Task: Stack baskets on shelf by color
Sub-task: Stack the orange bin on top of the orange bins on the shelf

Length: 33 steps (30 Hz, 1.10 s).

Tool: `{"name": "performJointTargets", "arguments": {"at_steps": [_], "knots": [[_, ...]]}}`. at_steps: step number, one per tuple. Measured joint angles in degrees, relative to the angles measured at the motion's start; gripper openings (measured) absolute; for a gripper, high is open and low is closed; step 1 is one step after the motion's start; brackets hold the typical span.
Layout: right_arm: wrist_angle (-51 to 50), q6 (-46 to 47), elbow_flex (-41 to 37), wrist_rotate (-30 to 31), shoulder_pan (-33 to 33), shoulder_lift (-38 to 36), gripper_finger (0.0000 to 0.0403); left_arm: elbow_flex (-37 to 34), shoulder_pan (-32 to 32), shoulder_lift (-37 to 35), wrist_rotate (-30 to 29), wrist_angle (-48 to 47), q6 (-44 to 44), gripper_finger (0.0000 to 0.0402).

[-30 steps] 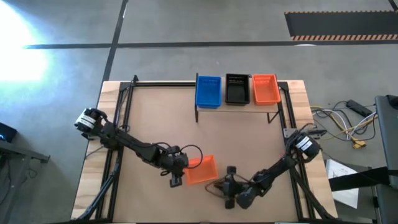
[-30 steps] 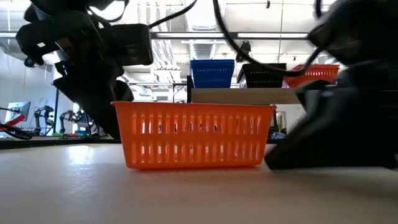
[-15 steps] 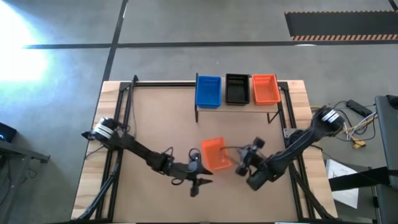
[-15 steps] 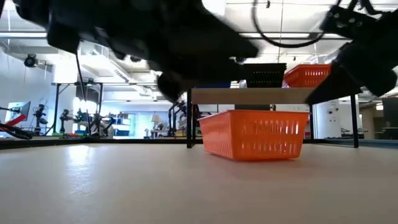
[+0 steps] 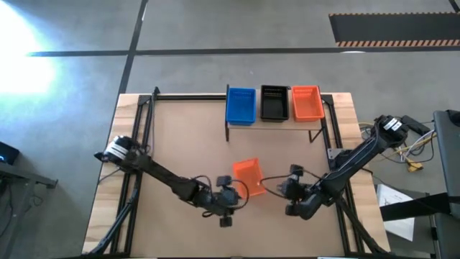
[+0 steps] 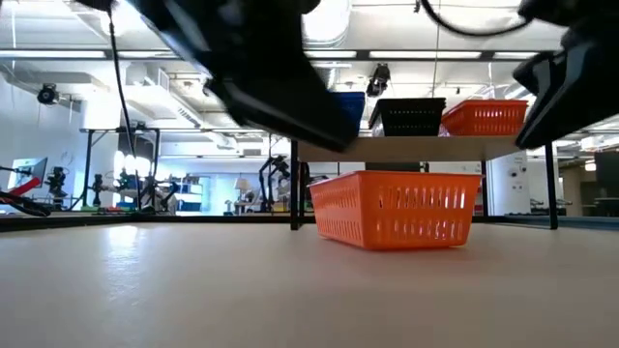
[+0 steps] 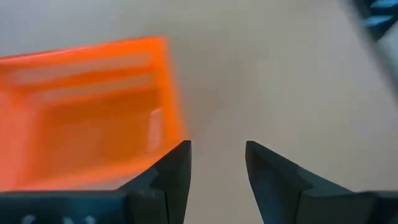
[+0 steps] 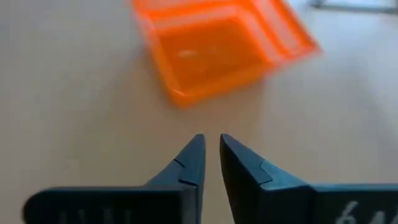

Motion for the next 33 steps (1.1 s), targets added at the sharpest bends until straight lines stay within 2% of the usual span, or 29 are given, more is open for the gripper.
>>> {"name": "performJointTargets", "arguments": {"at_steps": [4, 8, 12, 16, 18, 23, 29, 33], "knots": [[10.7, -10.3, 0.0, -4.7, -1.0, -0.3, 0.0078, -3.4, -1.3, -4.5, -11.7, -8.5, -4.4, 0.0136], [20.3, -20.4, 0.0, -8.0, -3.9, 0.5, 0.0128, -10.0, -0.8, -5.7, -19.2, -6.8, -13.4, 0.0136], [21.2, -27.7, 2.2, -14.6, -9.2, 4.1, 0.0165, -16.3, 0.6, -4.4, -20.1, 2.8, -20.2, 0.0136], [20.1, -33.0, 6.3, -18.0, -13.0, 9.2, 0.0176, -20.3, 1.2, -2.0, -20.0, 16.7, -21.7, 0.0136], [16.1, -34.6, 9.3, -18.1, -13.8, 11.4, 0.0171, -20.8, 1.3, -0.9, -20.0, 21.5, -21.6, 0.0136], [3.8, -35.5, 17.0, -20.5, -14.5, 17.4, 0.0125, -21.1, 1.3, -0.6, -20.0, 23.1, -21.1, 0.0136], [-0.8, -36.2, 22.8, -20.4, -14.7, 25.3, 0.0064, -20.7, 1.3, -0.6, -19.9, 24.1, -18.4, 0.0136], [-3.3, -36.5, 25.3, -19.0, -14.6, 27.2, 0.0019, -20.7, 1.3, -0.6, -19.9, 24.0, -18.4, 0.0136]]}}
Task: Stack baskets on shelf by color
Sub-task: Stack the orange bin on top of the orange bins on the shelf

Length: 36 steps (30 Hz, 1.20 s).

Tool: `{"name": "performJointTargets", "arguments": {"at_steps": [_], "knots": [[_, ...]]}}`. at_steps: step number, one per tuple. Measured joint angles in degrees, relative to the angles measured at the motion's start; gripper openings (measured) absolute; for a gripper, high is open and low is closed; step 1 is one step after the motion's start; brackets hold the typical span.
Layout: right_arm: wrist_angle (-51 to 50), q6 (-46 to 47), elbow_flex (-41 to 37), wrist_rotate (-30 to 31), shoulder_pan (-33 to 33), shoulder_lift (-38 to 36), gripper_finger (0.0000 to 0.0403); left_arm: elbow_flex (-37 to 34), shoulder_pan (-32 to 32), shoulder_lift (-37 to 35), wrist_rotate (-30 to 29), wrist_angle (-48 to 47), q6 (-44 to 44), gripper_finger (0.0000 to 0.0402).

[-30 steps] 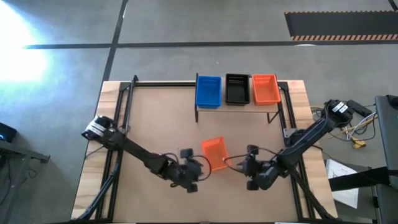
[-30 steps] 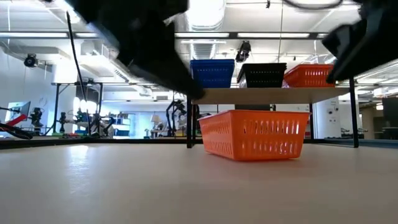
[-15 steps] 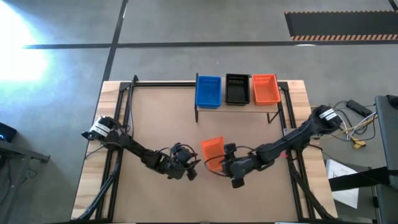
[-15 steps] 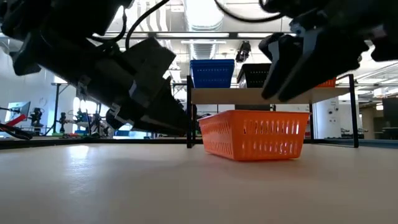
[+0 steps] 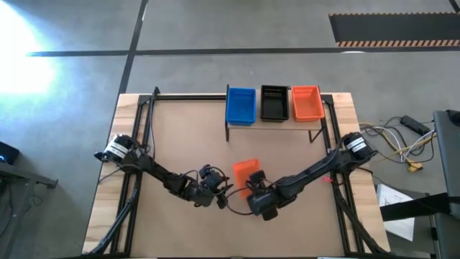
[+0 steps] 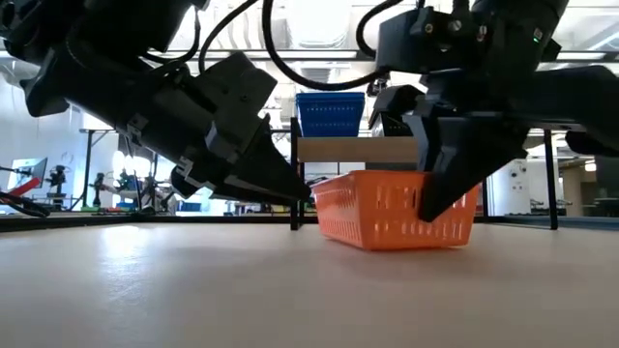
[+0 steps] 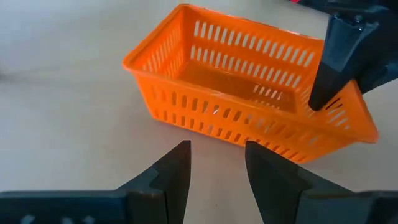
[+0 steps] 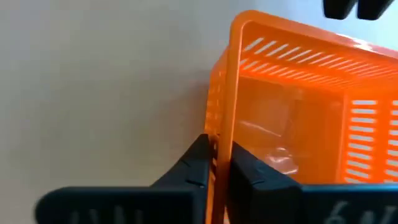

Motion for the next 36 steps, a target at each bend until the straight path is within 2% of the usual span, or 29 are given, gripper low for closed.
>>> {"name": "performJointTargets", "arguments": {"at_steps": [3, 7, 11, 14, 18, 22, 26, 31, 36], "knots": [[-1.5, 1.9, -0.4, 0.5, 0.5, -1.5, 0.001, 0.0, -0.2, 0.0, 0.1, -0.1, 0.0, 0.0136], [-5.9, 7.6, -3.2, 2.7, 3.9, -8.3, 0.0009, 0.0, -0.4, 0.0, 0.1, -0.3, 0.0, 0.0136], [-13.4, 13.4, -3.5, 9.0, 9.5, -17.9, 0.0009, 0.0, -0.4, 0.6, 0.1, 0.0, 1.2, 0.0136], [-20.1, 17.0, -0.7, 15.0, 13.3, -25.5, 0.0009, 0.1, -0.4, 1.8, 0.0, 1.3, 3.2, 0.0136], [-33.7, 20.7, 4.4, 21.7, 13.4, -33.5, 0.0009, 0.1, -0.2, 3.4, -0.1, 4.3, 4.8, 0.0136], [-48.4, 15.3, 9.1, 26.2, 4.9, -38.7, 0.0008, 0.1, 0.1, 4.9, -0.1, 8.7, 7.1, 0.0136], [-51.2, -1.0, 9.8, 24.2, -9.3, -44.0, 0.0008, 0.1, 0.0, 5.5, 0.3, 12.3, 7.2, 0.0136], [-50.6, -17.8, 9.5, 16.5, -27.4, -49.4, 0.0008, 0.9, 0.0, 5.5, 0.5, 12.7, 7.2, 0.0136], [-50.1, -31.3, 8.6, 4.8, -42.4, -51.4, 0.0008, 2.2, 0.0, 5.5, 1.4, 12.8, 7.3, 0.0136]]}}
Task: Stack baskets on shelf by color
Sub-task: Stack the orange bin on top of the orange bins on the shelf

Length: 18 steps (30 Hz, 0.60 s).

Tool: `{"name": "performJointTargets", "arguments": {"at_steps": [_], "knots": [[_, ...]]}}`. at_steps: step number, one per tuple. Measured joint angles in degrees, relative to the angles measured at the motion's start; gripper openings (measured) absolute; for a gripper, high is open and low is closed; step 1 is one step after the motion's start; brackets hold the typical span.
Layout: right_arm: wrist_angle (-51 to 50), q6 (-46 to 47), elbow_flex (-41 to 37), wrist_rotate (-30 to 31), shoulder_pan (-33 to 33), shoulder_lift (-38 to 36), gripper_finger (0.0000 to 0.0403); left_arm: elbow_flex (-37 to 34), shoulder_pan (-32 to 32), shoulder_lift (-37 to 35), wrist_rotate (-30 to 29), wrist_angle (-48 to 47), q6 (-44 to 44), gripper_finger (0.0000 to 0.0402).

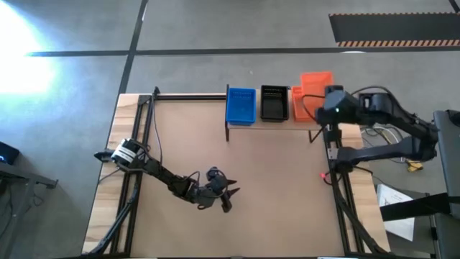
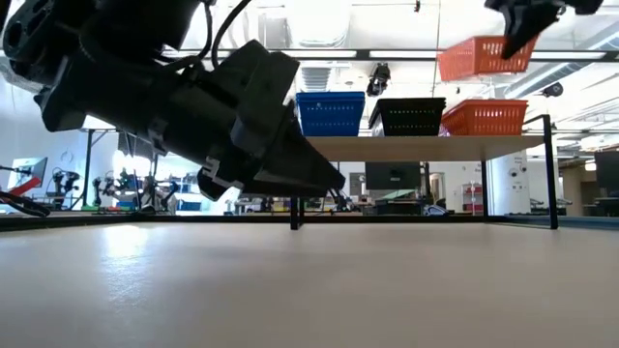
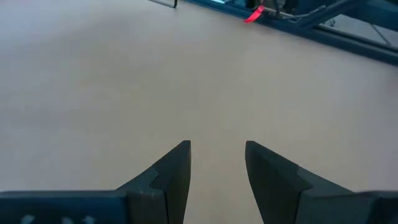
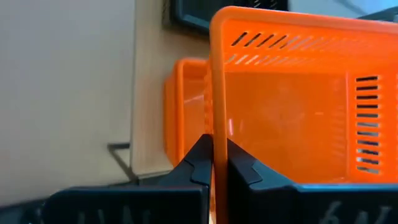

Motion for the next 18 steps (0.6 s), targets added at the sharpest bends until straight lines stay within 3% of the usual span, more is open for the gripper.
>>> {"name": "performJointTargets", "arguments": {"at_steps": [8, 13, 18], "knots": [[7.1, -14.2, -4.9, -8.4, -13.4, 3.2, 0.0008, 1.8, 0.0, 0.0, 0.1, 0.0, 0.0, 0.0136], [7.3, -16.0, -5.0, -13.1, -17.1, 5.6, 0.0008, 2.8, 0.0, 0.0, 0.2, 0.0, 0.1, 0.0136], [6.9, -14.7, -5.0, -13.8, -19.2, 6.2, 0.0009, 3.3, 0.0, 0.0, 0.3, 0.0, 0.3, 0.0136]]}}
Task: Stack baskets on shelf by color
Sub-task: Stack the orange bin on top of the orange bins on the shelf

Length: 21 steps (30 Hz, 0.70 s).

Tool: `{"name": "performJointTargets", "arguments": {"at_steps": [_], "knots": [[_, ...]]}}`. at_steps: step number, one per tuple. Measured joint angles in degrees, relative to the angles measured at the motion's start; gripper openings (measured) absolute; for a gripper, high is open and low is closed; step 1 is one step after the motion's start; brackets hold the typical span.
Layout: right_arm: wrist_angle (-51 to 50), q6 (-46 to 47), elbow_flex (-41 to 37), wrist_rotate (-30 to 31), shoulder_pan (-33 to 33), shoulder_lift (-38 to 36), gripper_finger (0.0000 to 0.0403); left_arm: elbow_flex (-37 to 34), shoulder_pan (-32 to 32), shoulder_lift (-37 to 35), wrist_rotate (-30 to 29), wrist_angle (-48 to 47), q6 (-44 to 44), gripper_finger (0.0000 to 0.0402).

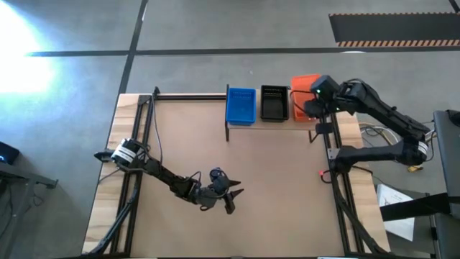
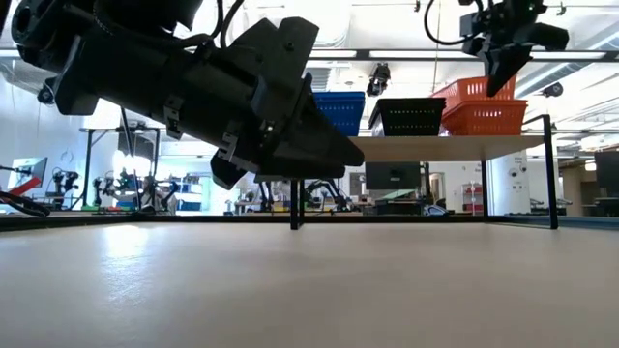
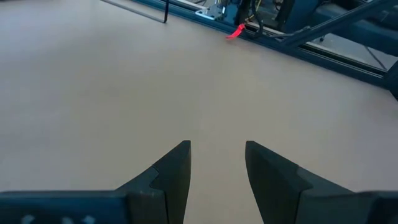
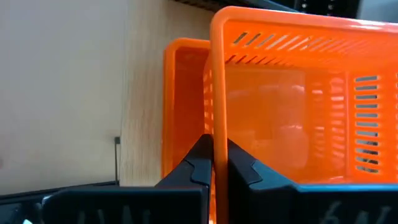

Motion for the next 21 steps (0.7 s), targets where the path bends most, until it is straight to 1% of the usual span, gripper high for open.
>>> {"name": "performJointTargets", "arguments": {"at_steps": [3, 6, 14, 16, 18, 19, 21], "knots": [[-0.1, 0.1, -0.1, -0.1, 0.0, -0.5, 0.0015, 0.0, 0.0, 0.0, 0.0, 0.0, 0.0, 0.0136], [0.0, 0.4, -0.5, -0.2, 0.1, -1.1, 0.0037, -0.1, 0.0, 0.0, 0.0, 0.0, 0.0, 0.0136], [0.0, 1.1, -0.8, 0.0, 0.1, -2.5, 0.0138, 0.0, 0.0, 0.0, 0.0, 0.0, 0.0, 0.0136], [0.0, 2.9, -0.5, 0.0, 0.1, -3.1, 0.0156, 0.0, 0.0, 0.0, 0.0, 0.0, 0.0, 0.0136], [0.0, 6.5, -0.3, -0.3, 0.1, -3.8, 0.0167, -0.1, 0.0, 0.0, 0.0, 0.0, 0.0, 0.0136], [0.0, 8.5, -0.3, -1.1, 0.1, -4.2, 0.0171, -0.1, 0.0, 0.0, 0.0, 0.0, 0.0, 0.0136], [0.2, 11.5, -0.9, -4.7, 0.1, -5.0, 0.0174, -0.1, 0.0, 0.0, 0.0, 0.0, 0.0, 0.0136]]}}
